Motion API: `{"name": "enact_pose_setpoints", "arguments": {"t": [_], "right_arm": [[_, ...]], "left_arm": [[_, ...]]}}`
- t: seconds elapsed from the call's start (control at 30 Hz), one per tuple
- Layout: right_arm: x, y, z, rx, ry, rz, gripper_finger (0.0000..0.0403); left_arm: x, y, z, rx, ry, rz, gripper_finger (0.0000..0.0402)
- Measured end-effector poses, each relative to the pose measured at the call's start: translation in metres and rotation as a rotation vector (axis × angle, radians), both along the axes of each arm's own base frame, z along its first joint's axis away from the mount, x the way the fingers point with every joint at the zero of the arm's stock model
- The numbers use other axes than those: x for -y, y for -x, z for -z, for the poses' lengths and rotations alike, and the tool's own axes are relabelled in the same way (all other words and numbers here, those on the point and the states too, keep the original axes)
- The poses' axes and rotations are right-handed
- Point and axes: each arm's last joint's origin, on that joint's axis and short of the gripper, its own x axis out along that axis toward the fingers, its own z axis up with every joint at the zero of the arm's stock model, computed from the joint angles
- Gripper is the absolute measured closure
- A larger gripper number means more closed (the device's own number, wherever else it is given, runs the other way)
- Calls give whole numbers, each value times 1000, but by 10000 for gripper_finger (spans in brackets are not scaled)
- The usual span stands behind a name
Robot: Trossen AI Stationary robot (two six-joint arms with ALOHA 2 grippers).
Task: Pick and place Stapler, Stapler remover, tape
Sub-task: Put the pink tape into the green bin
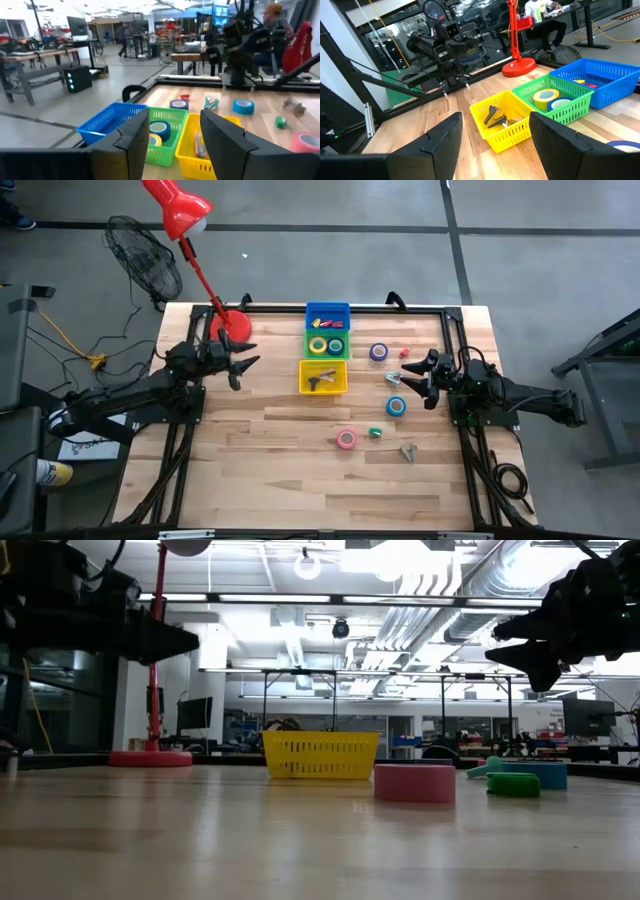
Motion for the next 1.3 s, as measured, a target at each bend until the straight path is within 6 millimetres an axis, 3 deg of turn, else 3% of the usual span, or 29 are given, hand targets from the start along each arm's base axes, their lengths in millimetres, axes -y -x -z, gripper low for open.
{"name": "enact_pose_setpoints", "arguments": {"t": [0.47,0.7,0.9,1.3], "right_arm": [[0,0,0,0,0,1,180],[0,0,0,0,0,1,180],[0,0,0,-1,0,8,180],[0,0,0,0,0,7,180]], "left_arm": [[13,22,-18,189,-46,18,229],[12,26,10,-10,163,-94,229],[16,24,11,-19,172,-128,229],[35,10,19,-157,101,56,229]]}}
